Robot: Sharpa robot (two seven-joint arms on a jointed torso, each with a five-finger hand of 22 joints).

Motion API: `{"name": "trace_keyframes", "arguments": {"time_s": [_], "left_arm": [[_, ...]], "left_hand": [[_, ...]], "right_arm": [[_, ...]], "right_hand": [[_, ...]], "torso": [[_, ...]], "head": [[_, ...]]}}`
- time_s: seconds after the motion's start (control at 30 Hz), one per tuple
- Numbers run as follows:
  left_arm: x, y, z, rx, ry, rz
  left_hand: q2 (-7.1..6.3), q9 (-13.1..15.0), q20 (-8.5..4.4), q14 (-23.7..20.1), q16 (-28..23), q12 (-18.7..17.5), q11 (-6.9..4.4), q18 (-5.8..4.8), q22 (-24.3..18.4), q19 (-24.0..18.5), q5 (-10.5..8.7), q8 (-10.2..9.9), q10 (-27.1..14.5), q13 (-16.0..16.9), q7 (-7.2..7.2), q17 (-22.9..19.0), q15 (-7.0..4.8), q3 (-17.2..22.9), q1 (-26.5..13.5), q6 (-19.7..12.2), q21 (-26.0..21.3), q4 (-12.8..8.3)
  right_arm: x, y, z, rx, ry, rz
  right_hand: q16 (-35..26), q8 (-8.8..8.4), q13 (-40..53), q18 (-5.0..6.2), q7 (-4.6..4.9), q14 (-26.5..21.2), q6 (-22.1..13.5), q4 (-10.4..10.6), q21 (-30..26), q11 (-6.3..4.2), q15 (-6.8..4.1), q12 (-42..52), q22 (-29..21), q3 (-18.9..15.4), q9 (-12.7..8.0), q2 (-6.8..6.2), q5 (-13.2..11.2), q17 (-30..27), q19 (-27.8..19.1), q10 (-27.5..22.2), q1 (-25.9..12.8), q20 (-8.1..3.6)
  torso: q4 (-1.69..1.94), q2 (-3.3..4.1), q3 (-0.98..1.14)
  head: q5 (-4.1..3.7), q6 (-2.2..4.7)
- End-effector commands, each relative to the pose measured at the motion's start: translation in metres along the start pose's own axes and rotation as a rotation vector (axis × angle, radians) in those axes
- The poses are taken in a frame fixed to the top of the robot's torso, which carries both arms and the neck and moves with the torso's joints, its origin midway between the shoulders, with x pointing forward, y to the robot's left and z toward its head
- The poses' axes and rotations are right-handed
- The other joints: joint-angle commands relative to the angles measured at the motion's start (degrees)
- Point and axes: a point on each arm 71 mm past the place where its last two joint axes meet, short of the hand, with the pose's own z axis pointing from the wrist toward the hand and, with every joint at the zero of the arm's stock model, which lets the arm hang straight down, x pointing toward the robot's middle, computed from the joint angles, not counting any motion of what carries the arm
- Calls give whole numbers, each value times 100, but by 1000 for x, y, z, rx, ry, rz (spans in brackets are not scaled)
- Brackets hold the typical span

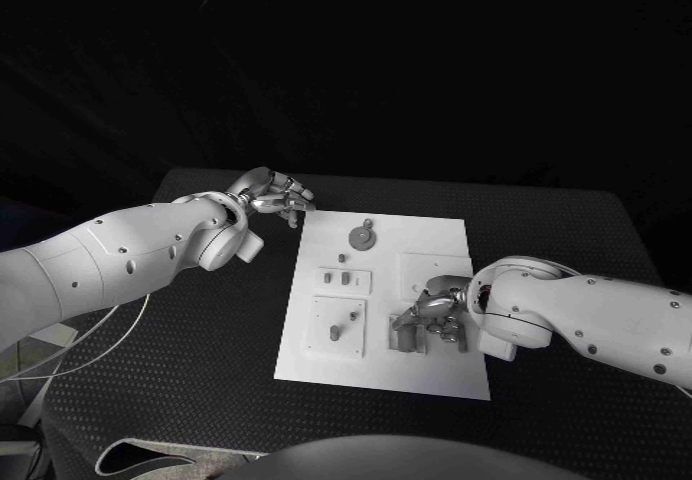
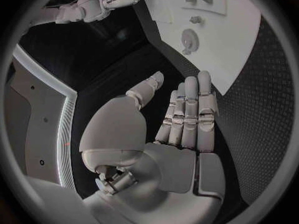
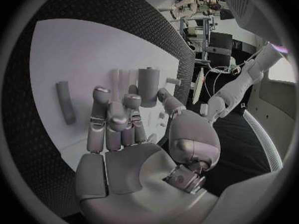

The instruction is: Assemble the parts on the task board

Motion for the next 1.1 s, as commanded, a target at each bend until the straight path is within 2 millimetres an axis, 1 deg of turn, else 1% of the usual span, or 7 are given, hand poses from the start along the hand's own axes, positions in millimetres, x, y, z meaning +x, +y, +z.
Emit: {"name": "trace_keyframes", "arguments": {"time_s": [0.03,0.23,0.37,0.9,0.97,1.03,1.1], "left_arm": [[2,-2,0,7,16,-5],[1,-1,0,6,15,-5],[2,-2,0,7,16,-5],[2,-2,0,6,17,-5],[2,-2,0,5,17,-5],[2,-1,0,4,18,-5],[2,-1,0,3,19,-6]], "left_hand": [[11,-5,-14,38,-18,12,3,298,6,26,-14,19,-43,-8,32,8,-11,-9,-66,1,-19,35],[11,-6,-14,40,-19,12,3,298,7,26,-15,19,-44,-9,33,10,-11,-10,-68,0,-19,38],[12,-6,-15,40,-19,12,3,299,8,27,-16,19,-44,-9,33,12,-11,-9,-67,-1,-19,39],[12,-7,-16,44,-21,12,2,300,11,30,-18,20,-46,-12,32,18,-11,-9,-68,0,-20,43],[12,-7,-16,44,-22,12,2,301,11,30,-18,21,-46,-12,32,19,-12,-9,-68,0,-20,44],[12,-7,-16,44,-22,12,2,301,11,31,-19,21,-46,-13,32,20,-12,-9,-68,-1,-20,44],[11,-7,-16,44,-23,12,2,301,11,31,-19,21,-46,-13,32,21,-12,-9,-68,-1,-20,44]], "right_arm": [[0,0,0,-1,-2,-18],[-2,0,0,-5,-40,-1],[-2,1,0,-10,-47,1],[3,4,1,-15,-3,-18],[3,3,1,-15,-1,-14],[3,4,1,-15,7,-18],[4,4,1,-15,17,-23]], "right_hand": [[-39,-32,-8,94,36,4,5,32,-26,-2,-27,-23,77,16,-1,-45,-32,-10,-20,-47,-7,-28],[-41,-30,-7,94,35,10,10,191,-34,-3,-28,-15,78,68,8,-72,-32,-10,-13,-47,-119,-29],[-27,-7,0,94,23,26,47,216,-20,-14,-36,3,88,119,24,75,-33,-4,9,-27,-93,-38],[-23,-9,2,94,20,24,40,230,-16,-17,-41,10,97,91,36,-2,-32,1,1,-31,-160,-40],[-24,-8,2,94,20,24,37,199,-14,-18,-41,11,100,126,41,67,-32,2,0,-34,-107,-45],[-21,-4,5,94,21,25,37,91,-3,-16,-40,18,107,166,50,225,-32,4,-1,-32,13,-49],[-19,-1,6,94,26,25,37,1,4,-11,-33,22,110,130,59,288,-32,5,-6,-33,35,-35]], "torso": [[-1,0,1],[0,0,0],[1,-1,1],[-2,-1,-1],[0,0,0],[0,0,0],[0,-1,0]], "head": [[0,2],[2,3],[4,8],[2,1],[0,0],[0,0],[2,-4]]}}
